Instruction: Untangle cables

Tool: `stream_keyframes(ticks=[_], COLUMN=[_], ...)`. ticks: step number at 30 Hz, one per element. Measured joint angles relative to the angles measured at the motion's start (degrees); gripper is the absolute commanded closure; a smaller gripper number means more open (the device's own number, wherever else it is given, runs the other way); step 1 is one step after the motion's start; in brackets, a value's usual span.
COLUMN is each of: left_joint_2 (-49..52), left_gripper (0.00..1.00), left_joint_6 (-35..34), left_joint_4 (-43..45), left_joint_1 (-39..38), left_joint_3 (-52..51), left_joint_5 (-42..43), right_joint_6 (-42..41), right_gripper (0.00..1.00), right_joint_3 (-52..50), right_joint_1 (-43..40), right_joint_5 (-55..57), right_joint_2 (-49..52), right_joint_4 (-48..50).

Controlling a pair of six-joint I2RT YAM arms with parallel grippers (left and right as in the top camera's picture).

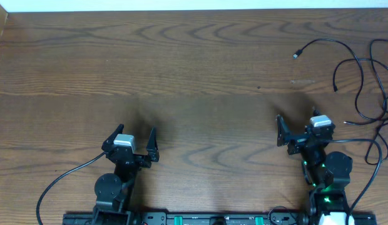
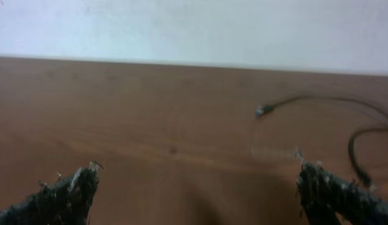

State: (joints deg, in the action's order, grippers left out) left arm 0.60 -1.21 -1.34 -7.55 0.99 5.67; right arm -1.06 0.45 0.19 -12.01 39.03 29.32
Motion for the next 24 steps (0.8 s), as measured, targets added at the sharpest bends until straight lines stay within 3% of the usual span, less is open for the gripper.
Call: stream_keyframes(ticks=[15, 24], left_joint_2=[0.00, 0.00], left_gripper=[0.08, 0.08], left_joint_6=[0.00, 0.00], left_joint_4=[-0.02, -0.02], left_joint_1=[0.00, 0.00], left_joint_3=[0.02, 0.04], left_joint_5=[0.02, 0.02], right_joint_6=[0.00, 0.00], right_gripper=[0.01, 0.01], right_joint_3=[-0.07, -0.07], right_joint_1=[-0.07, -0.35], right_joint_5=[4.13, 6.40], right_joint_2=[-20.13, -29.59], right_joint_4=[-29.29, -33.00])
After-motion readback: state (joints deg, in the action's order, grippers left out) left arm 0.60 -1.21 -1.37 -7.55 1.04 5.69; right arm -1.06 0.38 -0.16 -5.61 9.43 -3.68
